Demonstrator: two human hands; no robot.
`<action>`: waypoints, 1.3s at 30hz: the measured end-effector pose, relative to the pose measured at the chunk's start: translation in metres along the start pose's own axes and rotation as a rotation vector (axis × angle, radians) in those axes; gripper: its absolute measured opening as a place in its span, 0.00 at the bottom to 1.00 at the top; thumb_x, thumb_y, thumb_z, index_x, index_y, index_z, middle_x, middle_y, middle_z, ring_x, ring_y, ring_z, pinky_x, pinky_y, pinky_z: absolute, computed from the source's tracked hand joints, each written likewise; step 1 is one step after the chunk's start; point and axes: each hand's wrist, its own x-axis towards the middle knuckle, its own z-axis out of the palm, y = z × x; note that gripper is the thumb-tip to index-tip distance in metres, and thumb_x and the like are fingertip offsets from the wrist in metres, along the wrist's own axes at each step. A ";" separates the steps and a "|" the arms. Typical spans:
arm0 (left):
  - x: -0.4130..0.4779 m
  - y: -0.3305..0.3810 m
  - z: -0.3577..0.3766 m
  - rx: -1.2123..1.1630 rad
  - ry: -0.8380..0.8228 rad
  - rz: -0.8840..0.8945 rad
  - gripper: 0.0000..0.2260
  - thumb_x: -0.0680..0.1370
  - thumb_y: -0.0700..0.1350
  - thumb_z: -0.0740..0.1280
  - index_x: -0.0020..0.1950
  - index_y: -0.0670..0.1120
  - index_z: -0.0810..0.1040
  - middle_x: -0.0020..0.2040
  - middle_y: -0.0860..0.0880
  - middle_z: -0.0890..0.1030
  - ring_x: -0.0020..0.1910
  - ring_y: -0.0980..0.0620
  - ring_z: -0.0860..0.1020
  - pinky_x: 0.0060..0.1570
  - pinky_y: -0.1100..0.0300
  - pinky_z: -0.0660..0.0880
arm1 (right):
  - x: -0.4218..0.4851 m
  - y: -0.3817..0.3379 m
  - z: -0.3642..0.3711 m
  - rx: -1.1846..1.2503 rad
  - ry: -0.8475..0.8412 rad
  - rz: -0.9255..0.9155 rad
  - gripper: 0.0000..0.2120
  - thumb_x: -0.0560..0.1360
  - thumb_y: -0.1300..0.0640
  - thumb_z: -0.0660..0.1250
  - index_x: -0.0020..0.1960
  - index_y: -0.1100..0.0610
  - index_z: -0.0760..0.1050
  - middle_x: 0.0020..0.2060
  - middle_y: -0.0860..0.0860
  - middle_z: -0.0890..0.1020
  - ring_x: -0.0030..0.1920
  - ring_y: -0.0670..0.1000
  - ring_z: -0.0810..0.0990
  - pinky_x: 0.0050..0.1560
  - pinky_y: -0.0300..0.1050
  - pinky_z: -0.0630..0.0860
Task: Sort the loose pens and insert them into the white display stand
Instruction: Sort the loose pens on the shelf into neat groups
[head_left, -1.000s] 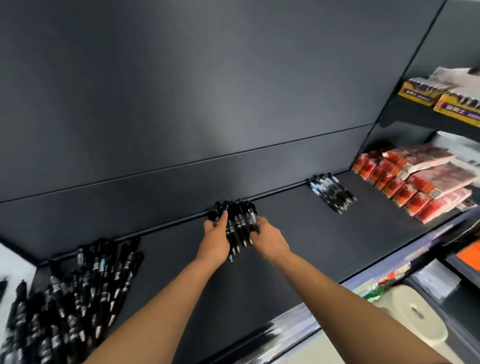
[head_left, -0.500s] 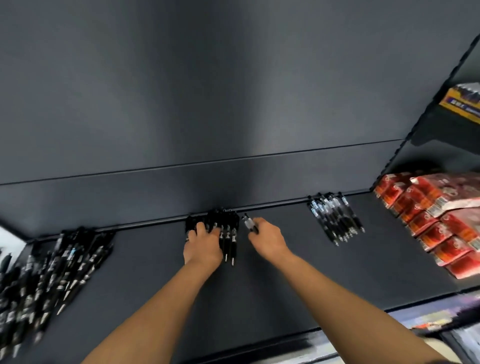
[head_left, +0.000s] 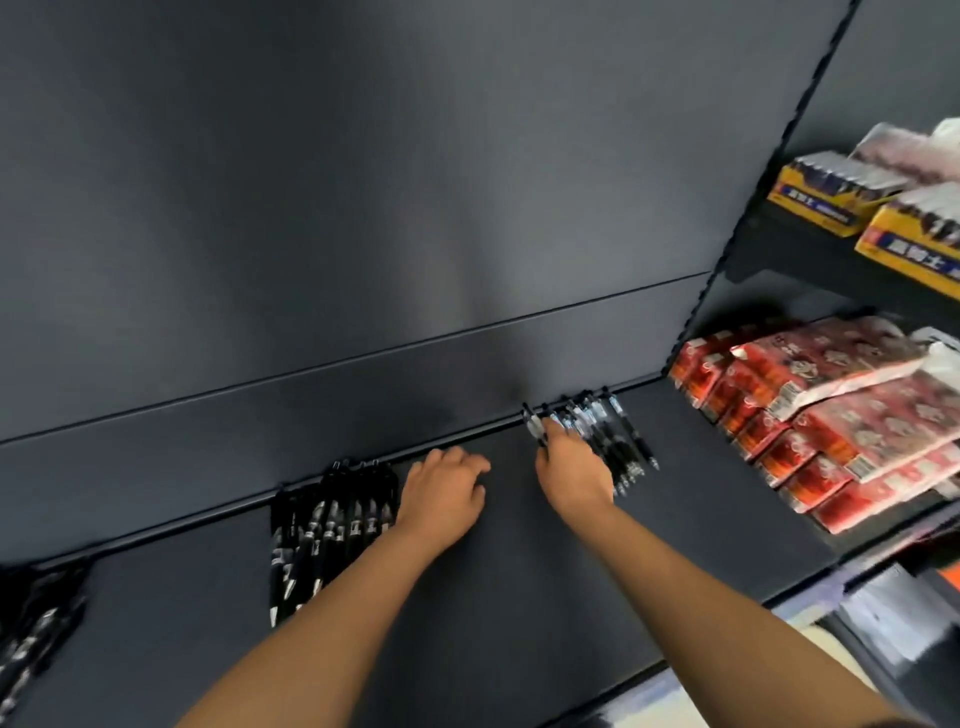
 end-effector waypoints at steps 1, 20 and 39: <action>0.007 0.003 0.002 -0.015 -0.005 0.017 0.15 0.78 0.49 0.59 0.66 0.55 0.70 0.62 0.51 0.73 0.62 0.49 0.68 0.59 0.55 0.64 | 0.006 0.008 -0.003 -0.047 0.008 0.019 0.18 0.80 0.58 0.55 0.70 0.54 0.64 0.62 0.57 0.74 0.57 0.60 0.78 0.49 0.49 0.72; 0.022 0.025 0.007 -0.073 -0.018 0.035 0.15 0.79 0.47 0.59 0.65 0.53 0.72 0.62 0.52 0.73 0.63 0.50 0.68 0.62 0.57 0.63 | 0.021 0.055 -0.010 -0.306 0.048 -0.151 0.17 0.81 0.53 0.57 0.69 0.52 0.66 0.65 0.54 0.69 0.65 0.58 0.68 0.62 0.54 0.66; -0.179 -0.054 -0.064 0.045 0.269 -0.447 0.09 0.78 0.45 0.59 0.57 0.48 0.73 0.53 0.49 0.77 0.54 0.47 0.74 0.50 0.53 0.71 | -0.102 -0.115 0.026 -0.123 -0.058 -0.941 0.15 0.80 0.51 0.57 0.63 0.52 0.73 0.58 0.51 0.76 0.59 0.55 0.72 0.56 0.50 0.71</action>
